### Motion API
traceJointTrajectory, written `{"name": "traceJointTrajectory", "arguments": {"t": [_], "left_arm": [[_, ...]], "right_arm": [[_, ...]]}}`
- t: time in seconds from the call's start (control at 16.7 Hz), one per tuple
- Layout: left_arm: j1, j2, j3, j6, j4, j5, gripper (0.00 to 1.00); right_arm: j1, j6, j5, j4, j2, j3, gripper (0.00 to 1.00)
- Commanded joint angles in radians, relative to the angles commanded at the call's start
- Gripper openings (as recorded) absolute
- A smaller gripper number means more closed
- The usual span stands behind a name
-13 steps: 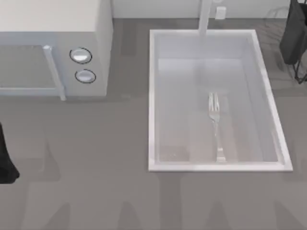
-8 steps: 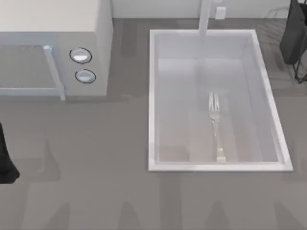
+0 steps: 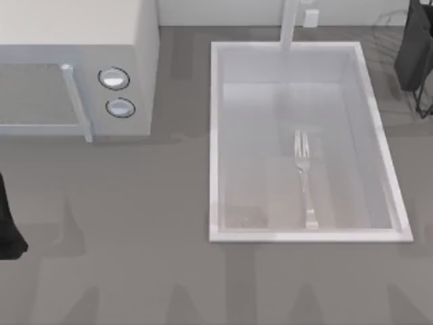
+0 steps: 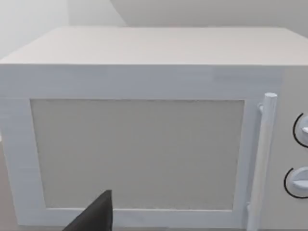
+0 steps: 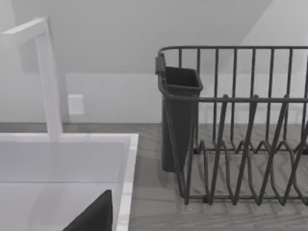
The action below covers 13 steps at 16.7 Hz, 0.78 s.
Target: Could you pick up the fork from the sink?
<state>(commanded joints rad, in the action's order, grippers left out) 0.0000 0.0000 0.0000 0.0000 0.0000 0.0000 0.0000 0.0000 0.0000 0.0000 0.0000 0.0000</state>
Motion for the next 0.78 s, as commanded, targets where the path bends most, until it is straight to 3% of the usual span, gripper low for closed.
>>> {"name": "traceJointTrajectory", "arguments": {"t": [0.78], "left_arm": [[0.000,0.000,0.000,0.000,0.000,0.000,1.00]], "right_arm": [[0.004,0.006,0.000,-0.015,0.025,0.024,1.00]]}}
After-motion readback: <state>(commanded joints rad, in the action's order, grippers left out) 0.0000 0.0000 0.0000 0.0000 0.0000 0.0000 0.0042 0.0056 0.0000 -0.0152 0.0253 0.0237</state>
